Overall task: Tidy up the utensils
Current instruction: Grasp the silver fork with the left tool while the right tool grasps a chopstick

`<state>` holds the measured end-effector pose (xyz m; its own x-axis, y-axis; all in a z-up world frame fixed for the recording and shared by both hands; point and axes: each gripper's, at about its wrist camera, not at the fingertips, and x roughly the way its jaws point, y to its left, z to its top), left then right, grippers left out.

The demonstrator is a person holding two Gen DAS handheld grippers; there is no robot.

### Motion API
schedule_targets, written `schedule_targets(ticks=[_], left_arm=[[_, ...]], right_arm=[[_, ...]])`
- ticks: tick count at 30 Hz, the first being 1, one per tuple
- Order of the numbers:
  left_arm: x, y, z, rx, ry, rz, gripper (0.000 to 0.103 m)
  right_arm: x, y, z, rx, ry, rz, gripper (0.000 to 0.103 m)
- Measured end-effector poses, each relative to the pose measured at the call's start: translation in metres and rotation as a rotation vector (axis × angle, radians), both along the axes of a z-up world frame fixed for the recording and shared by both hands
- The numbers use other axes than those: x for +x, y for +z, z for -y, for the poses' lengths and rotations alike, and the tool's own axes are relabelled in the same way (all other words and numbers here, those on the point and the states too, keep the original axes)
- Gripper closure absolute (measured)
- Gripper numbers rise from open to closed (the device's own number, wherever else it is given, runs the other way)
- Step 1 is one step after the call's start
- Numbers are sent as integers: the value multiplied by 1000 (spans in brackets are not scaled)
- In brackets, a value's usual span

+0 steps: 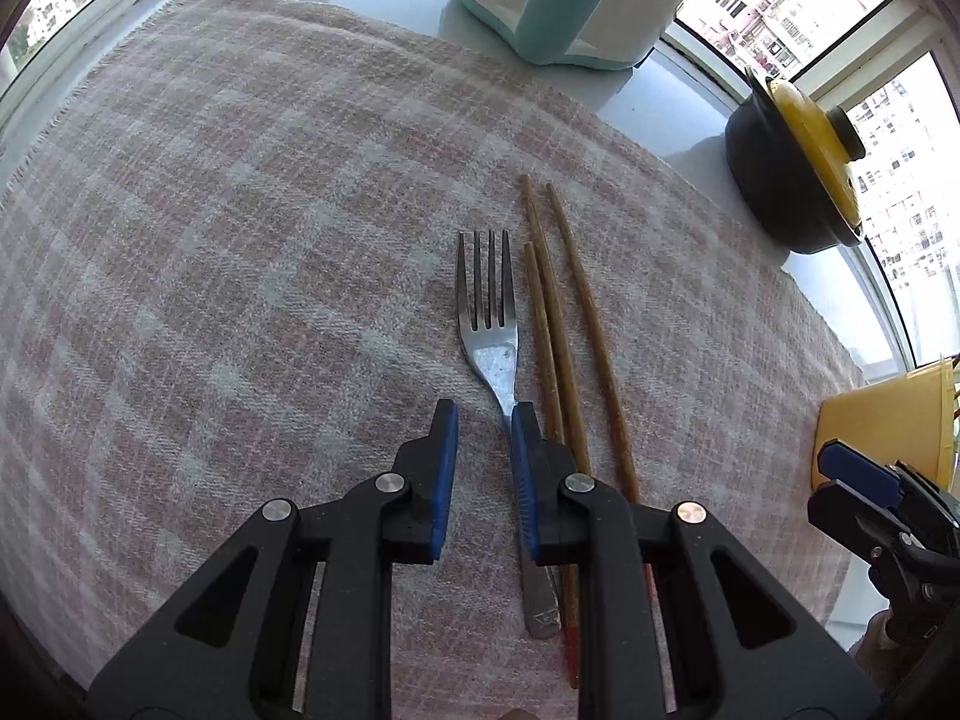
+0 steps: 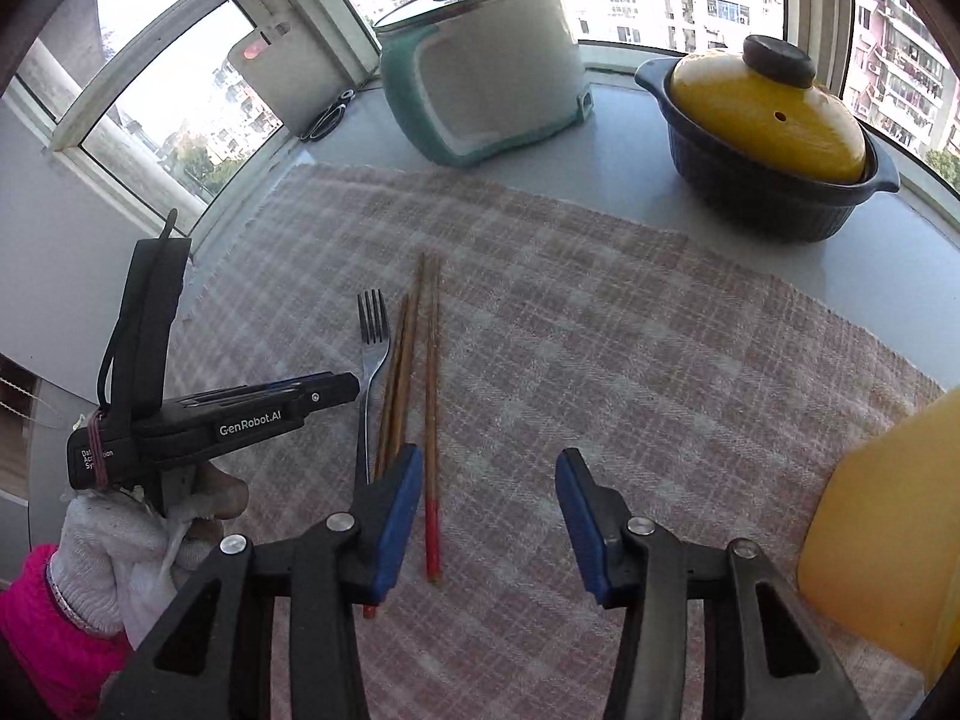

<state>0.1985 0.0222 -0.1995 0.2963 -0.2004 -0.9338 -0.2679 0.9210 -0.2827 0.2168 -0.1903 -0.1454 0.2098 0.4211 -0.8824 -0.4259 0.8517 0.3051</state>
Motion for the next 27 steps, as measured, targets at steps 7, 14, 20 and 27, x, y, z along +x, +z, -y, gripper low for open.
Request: schedule_targets(ticks=[7, 14, 20, 27], left_arm=[[9, -7, 8, 20, -10, -21, 86], [13, -10, 19, 39, -35, -17, 86], [14, -12, 17, 56, -58, -18, 92], [7, -10, 6, 86, -77, -22, 92]], right_arm=[[1, 0, 0, -3, -1, 2, 56], [3, -2, 3, -13, -11, 2, 57], [4, -3, 4, -20, -19, 1, 57], [6, -8, -3, -27, -5, -8, 57]])
